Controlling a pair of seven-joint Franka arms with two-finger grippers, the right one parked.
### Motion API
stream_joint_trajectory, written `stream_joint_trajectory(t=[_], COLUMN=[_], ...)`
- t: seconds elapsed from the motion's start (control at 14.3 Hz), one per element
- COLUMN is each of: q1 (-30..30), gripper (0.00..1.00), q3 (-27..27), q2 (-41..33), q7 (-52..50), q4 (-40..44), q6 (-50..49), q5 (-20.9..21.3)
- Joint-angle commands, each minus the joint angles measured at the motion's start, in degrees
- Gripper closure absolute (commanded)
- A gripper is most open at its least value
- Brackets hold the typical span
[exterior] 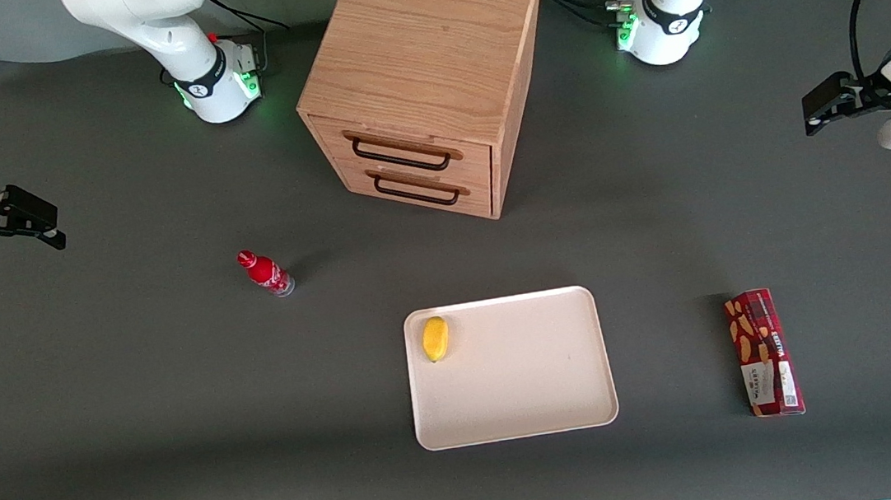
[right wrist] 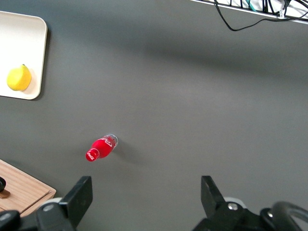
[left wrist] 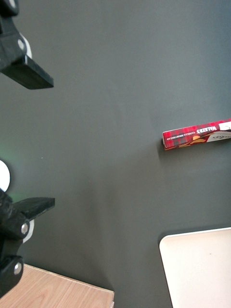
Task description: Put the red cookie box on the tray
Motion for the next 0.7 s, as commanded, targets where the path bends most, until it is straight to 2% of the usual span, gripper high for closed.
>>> stream_joint_trajectory(t=[0.0,0.63], q1=[-0.74,-0.21], gripper=[0.00,0.00], q3=[0.51,0.95], q2=[-1.21,1.06], q7=[1.25,2.31], q4=[-1.33,1.99], q6=[0.48,0.92], q5=[-0.33,-0.76])
